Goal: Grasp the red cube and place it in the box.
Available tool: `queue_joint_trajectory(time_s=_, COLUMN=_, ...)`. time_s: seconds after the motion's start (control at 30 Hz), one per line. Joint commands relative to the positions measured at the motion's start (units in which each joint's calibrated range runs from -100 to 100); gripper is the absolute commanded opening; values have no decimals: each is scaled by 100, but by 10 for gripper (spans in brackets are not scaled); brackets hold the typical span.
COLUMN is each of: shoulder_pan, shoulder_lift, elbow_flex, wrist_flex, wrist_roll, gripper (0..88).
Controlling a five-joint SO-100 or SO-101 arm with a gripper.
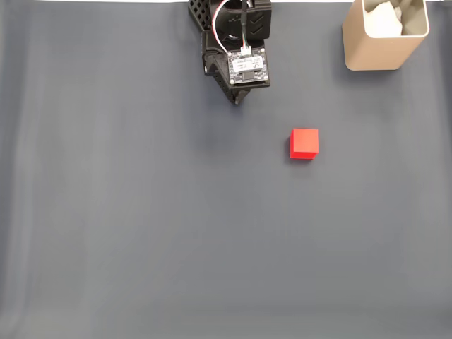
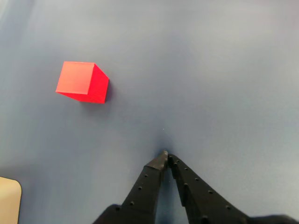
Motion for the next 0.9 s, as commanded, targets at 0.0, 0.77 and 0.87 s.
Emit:
queue_joint_trajectory(time_s=0.0, shoulder_pan=-7, shoulder_lift=9, elbow_flex=64, wrist_flex=-206, wrist_roll=-166, gripper=2)
queue_joint_trajectory(time_s=0.77, shoulder_pan=-163, shoulder_lift=1004, elbow_flex=-1705, wrist_flex=-2184, wrist_roll=-337, gripper=2)
queue_joint_trajectory(time_s=0.87, shoulder_pan=-184, shoulder_lift=1255, elbow_flex=-2124, wrist_flex=-2250, wrist_roll=-361, gripper=2)
